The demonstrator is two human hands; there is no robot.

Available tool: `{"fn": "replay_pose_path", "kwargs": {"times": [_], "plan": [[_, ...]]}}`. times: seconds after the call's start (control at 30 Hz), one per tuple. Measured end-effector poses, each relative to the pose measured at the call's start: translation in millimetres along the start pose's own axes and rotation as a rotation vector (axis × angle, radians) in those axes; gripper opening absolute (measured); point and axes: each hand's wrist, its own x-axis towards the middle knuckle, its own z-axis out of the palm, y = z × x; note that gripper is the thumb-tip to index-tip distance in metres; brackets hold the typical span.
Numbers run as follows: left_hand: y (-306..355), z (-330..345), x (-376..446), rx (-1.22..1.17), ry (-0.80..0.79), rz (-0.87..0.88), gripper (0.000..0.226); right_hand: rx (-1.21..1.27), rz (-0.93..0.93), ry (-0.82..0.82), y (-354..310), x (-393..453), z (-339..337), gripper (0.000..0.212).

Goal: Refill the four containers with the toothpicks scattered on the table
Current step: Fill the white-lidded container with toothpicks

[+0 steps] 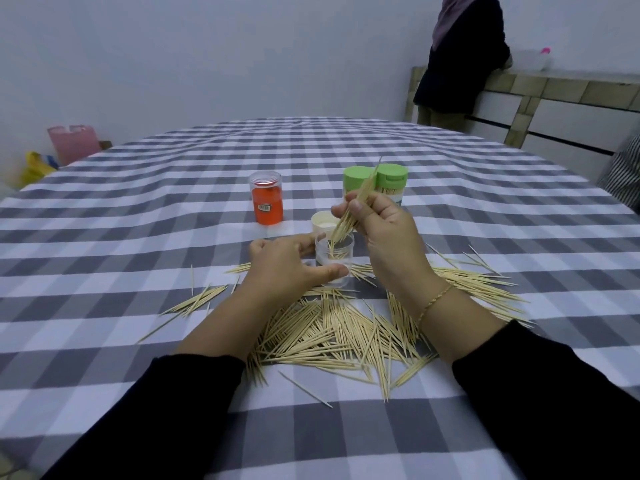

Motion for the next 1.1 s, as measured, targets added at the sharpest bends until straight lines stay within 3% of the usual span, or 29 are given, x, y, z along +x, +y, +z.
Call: {"fn": "replay_pose_path", "kwargs": {"times": [0.2, 0.3, 0.37, 0.57, 0.77, 1.0, 1.1], "plan": [[-2, -1, 0, -0.023, 0.003, 0.03, 0.065, -0.04, 0.045, -0.164, 1, -6, 3, 0.016], [0, -2, 0, -0.021, 0.019, 0.053, 0.047, -0.051, 0.072, -0.187, 0, -8, 2, 0.013], [1, -2, -1, -0.015, 0.011, 0.054, 0.047, -0.053, 0.083, -0.181, -1, -10, 2, 0.013], [-4, -1, 1, -0.003, -0.004, 0.022, 0.066, -0.1, 0.072, -0.146, -2, -11, -1, 0.02], [-4, 0, 2, -0.026, -0.002, 0.019, 0.065, -0.153, 0.064, -0.104, -2, -9, -5, 0.015], [-6, 0, 4, -0.037, -0.024, -0.002, 0.084, -0.348, 0.013, 0.032, -18, -6, -18, 0.019], [-9, 0, 6, -0.041, -0.043, -0.022, 0.1, -0.535, 0.1, 0.065, -33, 1, -39, 0.017]]}}
